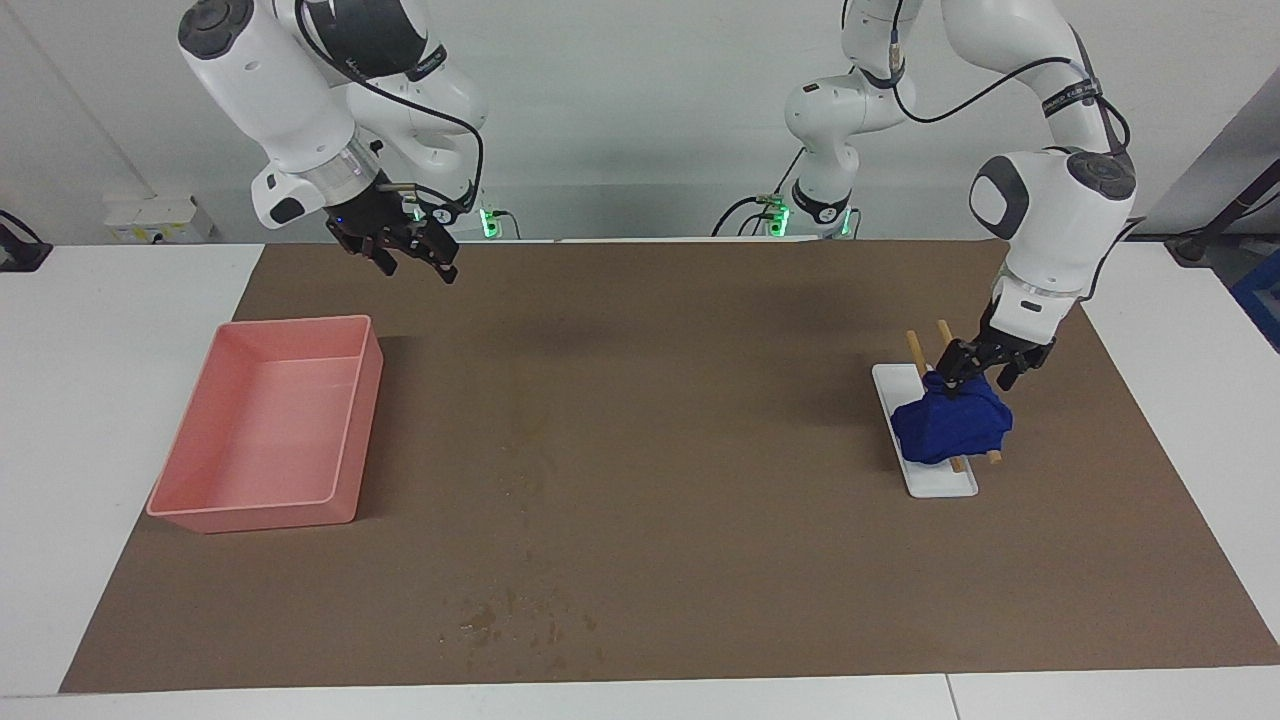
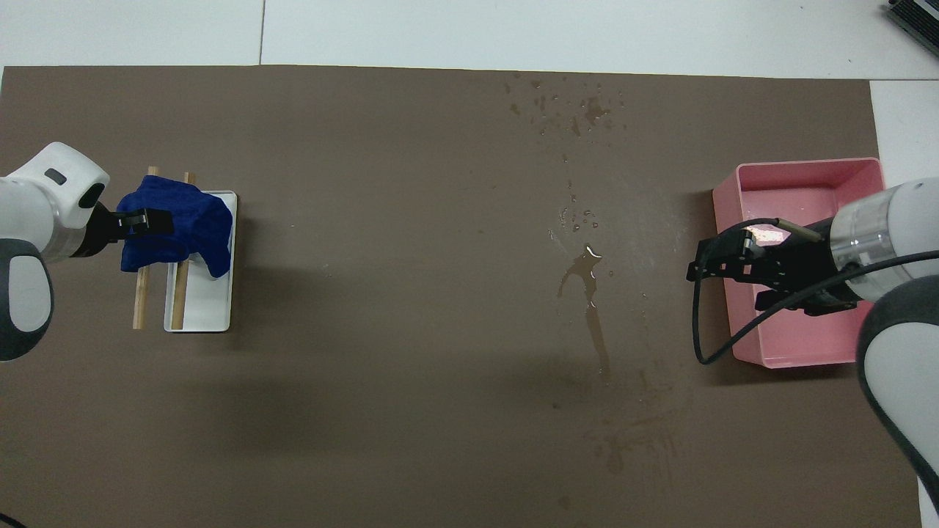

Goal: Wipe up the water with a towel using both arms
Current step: 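Grasp the blue towel on the white tray with the left gripper, then lift the towel with the left gripper while the right gripper reaches toward it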

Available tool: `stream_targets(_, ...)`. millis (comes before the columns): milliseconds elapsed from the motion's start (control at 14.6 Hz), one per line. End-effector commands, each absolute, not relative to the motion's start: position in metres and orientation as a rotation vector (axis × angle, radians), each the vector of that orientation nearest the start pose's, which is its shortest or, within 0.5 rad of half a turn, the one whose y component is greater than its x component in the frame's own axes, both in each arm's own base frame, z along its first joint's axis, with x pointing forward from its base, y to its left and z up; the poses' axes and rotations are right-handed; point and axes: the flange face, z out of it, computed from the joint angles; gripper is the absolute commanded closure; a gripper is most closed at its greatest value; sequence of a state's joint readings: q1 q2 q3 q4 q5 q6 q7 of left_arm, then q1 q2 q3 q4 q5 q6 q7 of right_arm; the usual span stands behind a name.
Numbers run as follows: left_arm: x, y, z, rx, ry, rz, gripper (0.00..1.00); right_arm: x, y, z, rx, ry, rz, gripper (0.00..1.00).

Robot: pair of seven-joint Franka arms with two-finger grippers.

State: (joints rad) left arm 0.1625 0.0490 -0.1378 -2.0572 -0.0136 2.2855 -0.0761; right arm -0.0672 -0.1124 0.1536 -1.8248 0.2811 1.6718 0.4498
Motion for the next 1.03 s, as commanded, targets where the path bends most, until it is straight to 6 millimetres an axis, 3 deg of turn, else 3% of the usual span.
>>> stream_targets(0, 0.569, 0.012, 0.427, -3.132, -0.234, -0.311, 0.46, 0.513, 0.079, 0.576, -2.75, 0.708, 0.16, 0.0)
stream_targets(137, 0.567, 0.013, 0.425, -3.132, -0.234, -0.302, 0.71, 0.514, 0.082, 0.576, -2.712, 0.748, 0.163, 0.0)
stream_targets(205, 0.57, 0.013, 0.428, -3.132, -0.234, -0.307, 0.91, 0.516, 0.085, 0.578, -2.672, 0.791, 0.161, 0.0)
stream_targets(274, 0.57, 0.013, 0.429, -3.133, -0.234, -0.307, 1.0, 0.516, 0.095, 0.58, -2.625, 0.839, 0.167, 0.0)
stream_targets(479, 0.577, 0.014, 0.439, -3.134, -0.237, -0.309, 1.0, 0.516, 0.136, 0.584, -2.517, 1.012, 0.173, 0.0)
stream_targets(684, 0.593, 0.013, 0.462, -3.143, -0.235, -0.25, 1.0, 0.517, 0.179, 0.585, -2.341, 1.226, 0.155, 0.0)
stream_targets(821, 0.596, 0.009, 0.484, -3.16, -0.243, -0.222, 1.0, 0.523, 0.185, 0.587, -2.171, 1.35, 0.177, 0.0)
stream_targets(957, 0.593, 0.004, 0.5, -3.266, -0.387, -0.208, 1.0, 0.527, 0.186, 0.588, -2.062, 1.439, 0.215, 0.0)
